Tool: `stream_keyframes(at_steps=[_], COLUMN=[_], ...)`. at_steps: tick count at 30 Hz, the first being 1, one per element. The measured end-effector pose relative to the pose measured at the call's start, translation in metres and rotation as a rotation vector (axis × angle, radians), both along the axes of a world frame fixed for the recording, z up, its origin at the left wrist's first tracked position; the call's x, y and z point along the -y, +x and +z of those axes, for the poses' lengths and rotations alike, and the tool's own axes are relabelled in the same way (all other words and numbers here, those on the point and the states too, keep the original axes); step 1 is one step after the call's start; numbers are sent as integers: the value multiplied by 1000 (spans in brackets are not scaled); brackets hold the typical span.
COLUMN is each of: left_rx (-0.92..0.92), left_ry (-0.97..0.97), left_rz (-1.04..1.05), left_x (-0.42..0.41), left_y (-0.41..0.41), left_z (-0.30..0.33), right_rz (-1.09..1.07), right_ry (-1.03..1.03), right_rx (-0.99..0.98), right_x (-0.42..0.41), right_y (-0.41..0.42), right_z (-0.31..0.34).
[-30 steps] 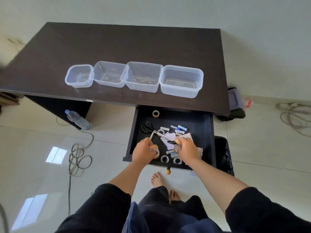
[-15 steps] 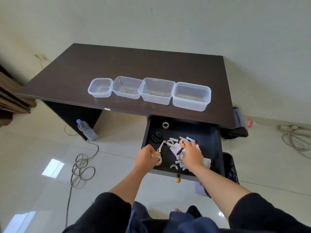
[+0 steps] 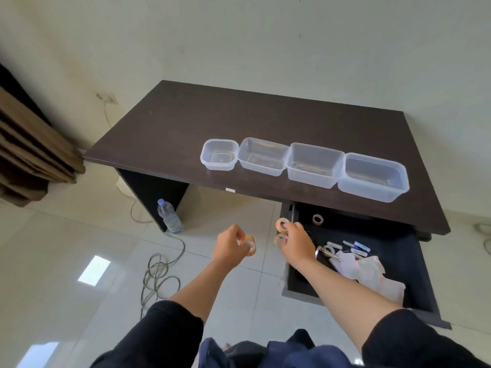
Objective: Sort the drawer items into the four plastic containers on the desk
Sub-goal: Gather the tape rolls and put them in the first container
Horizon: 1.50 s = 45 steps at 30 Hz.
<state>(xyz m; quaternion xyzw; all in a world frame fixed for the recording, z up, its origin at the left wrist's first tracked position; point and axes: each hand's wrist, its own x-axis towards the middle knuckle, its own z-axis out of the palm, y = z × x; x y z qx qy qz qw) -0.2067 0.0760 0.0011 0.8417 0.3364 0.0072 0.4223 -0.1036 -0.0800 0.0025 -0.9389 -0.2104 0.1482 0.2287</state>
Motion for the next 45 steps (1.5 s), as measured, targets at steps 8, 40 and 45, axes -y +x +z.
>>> stream_keyframes(at_steps=[8,40,45], left_rx=[83,25,79], left_ry=[67,290,287], left_rz=[65,-114,-115], left_x=[-101,-272,-264], left_y=[7,213,198], left_z=[21,31,32], right_rz=[84,455,386], right_ry=[145,-68,22], right_rx=[-29,57,131], right_x=[-112,-283,-270], right_y=[1,204,192], right_z=[20,48,49])
